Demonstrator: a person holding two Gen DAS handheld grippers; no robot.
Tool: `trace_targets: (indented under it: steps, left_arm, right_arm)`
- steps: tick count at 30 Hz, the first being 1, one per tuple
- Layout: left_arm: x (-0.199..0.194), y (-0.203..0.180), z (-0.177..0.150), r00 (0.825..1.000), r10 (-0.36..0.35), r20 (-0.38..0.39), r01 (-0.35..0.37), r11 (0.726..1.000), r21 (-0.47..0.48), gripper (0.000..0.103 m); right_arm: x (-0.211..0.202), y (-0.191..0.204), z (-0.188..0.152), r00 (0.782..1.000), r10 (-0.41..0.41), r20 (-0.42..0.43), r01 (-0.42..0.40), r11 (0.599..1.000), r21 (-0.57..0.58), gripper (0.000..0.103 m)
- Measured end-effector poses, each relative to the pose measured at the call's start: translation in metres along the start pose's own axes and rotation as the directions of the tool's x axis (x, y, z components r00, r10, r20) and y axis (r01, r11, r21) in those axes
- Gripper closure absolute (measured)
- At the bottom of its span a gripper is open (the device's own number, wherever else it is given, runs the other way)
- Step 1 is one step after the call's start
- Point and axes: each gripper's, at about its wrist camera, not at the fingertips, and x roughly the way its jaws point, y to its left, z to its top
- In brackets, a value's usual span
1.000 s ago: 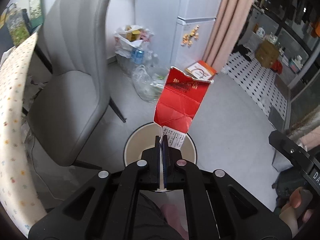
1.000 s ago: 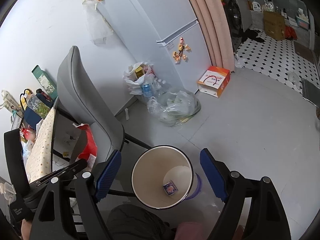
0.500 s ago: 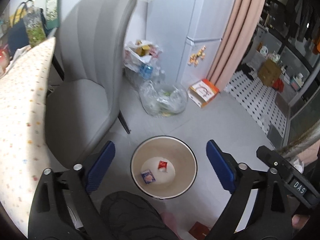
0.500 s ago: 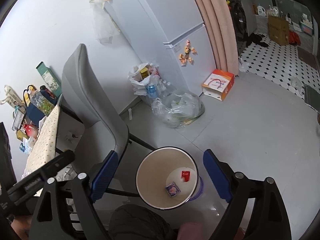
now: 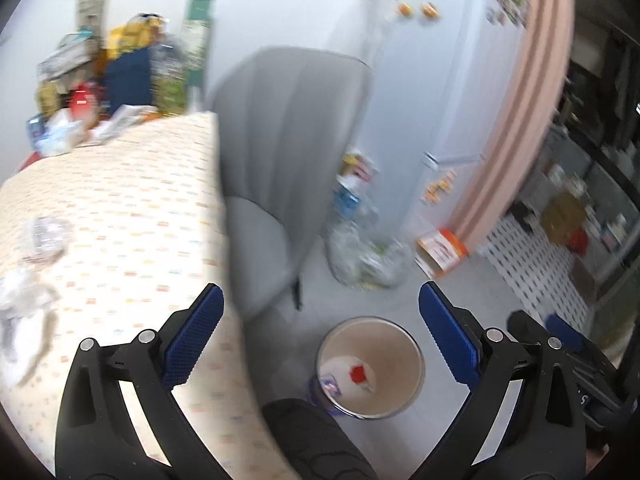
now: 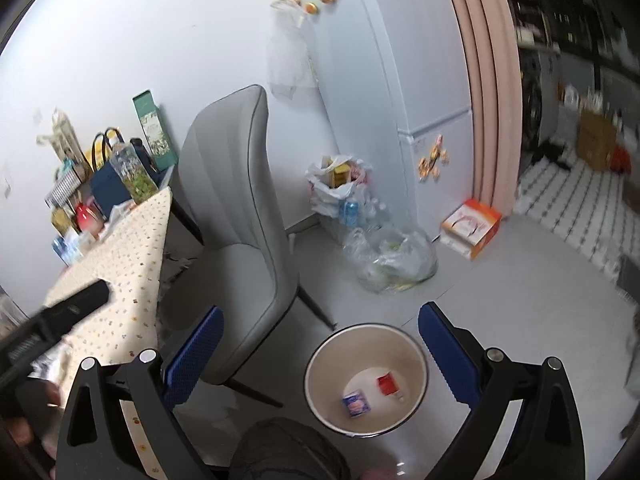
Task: Collect trash
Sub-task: 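Move both tools back over the table toward the crumpled paper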
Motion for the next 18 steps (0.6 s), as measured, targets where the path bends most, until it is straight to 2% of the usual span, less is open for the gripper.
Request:
trace_targets:
  steps: [3, 6, 12, 18]
  left_arm:
    - [-0.016, 0.028, 0.003, 0.999, 0.007, 0.039, -0.005, 0.999, -0.054, 0.006]
    - [-0.034, 0.053, 0.004, 0.996, 0.044, 0.075, -0.037, 0.994, -0.098, 0.006]
    - [-0.071, 0.100, -0.004, 0.982, 0.130, 0.137, -0.108, 0.982, -0.158, 0.006]
    - [-0.100, 0.153, -0.018, 0.966, 0.214, 0.146, -0.178, 0.958, -0.225, 0.006]
  right_arm:
    - [-0.008, 0.023, 0.002, 0.998, -0.048, 0.031, 0.049, 0.998, -0.048, 0.008]
    - [-0.016, 0.047, 0.001, 0.998, -0.038, 0.048, 0.043, 0.994, -0.097, 0.008]
    - [-0.027, 0.097, -0.001, 0.994, 0.110, 0.023, -0.105, 0.982, -0.155, 0.008]
    - [-0.034, 0.147, -0.010, 0.974, 0.225, -0.005, -0.222, 0.956, -0.194, 0.008]
